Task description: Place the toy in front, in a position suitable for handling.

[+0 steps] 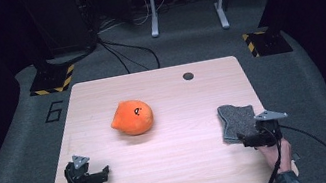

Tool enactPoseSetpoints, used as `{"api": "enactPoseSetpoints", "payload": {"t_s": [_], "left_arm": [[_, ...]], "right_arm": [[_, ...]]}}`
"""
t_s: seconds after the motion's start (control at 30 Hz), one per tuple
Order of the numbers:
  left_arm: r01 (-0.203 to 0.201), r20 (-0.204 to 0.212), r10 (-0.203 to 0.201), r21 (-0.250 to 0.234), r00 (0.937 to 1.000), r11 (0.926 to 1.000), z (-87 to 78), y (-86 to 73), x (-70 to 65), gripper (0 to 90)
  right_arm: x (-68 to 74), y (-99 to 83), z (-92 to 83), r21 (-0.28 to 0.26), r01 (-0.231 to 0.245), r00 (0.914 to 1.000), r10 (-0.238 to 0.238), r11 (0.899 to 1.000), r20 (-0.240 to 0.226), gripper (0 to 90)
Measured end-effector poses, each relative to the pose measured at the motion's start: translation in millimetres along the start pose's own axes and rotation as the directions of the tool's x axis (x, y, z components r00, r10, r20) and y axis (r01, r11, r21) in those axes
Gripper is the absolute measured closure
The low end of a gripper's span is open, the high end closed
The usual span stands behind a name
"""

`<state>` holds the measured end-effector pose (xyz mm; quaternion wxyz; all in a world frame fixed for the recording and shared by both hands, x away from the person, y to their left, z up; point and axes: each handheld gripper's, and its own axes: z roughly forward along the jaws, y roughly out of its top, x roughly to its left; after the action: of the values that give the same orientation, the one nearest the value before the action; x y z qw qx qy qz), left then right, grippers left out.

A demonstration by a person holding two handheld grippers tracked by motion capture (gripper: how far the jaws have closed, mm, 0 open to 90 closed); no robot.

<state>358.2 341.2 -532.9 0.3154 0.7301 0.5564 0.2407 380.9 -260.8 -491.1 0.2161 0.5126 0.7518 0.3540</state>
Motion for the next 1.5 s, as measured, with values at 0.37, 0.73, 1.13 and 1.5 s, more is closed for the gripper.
{"api": "enactPoseSetpoints", "payload": {"t_s": [0.37, 0.73, 1.13, 1.5], "left_arm": [[-0.039, 0.046, 0.039, 0.002, 0.9982, 0.9992, 1.5, 5.0, 0.0, 0.0], [-0.115, 0.115, 0.115, -0.008, 0.9867, 0.9934, -0.4, 54.2, -6.6, 0.0], [-0.126, 0.166, 0.129, -0.028, 0.9776, 0.9916, 6.0, 104.4, -7.6, 0.0], [-0.11, 0.236, 0.115, -0.035, 0.965, 0.9933, 24.8, 135.9, -8.0, 0.2]], "right_arm": [[3.5, -36.3, -10.7, -0.029, -0.02, 0.9995, 0.019, 0.999, -0.026, 0.0], [0.8, -48.6, -6.5, -0.05, -0.032, 0.9991, 0.031, 0.998, -0.029, 0.0], [1.5, -49.4, -5.0, -0.053, -0.016, 0.9996, 0.015, 0.998, -0.025, 0.0], [4.1, -48.5, -2.7, -0.039, 0.02, 0.9997, -0.021, 0.999, -0.015, 0.0]]}}
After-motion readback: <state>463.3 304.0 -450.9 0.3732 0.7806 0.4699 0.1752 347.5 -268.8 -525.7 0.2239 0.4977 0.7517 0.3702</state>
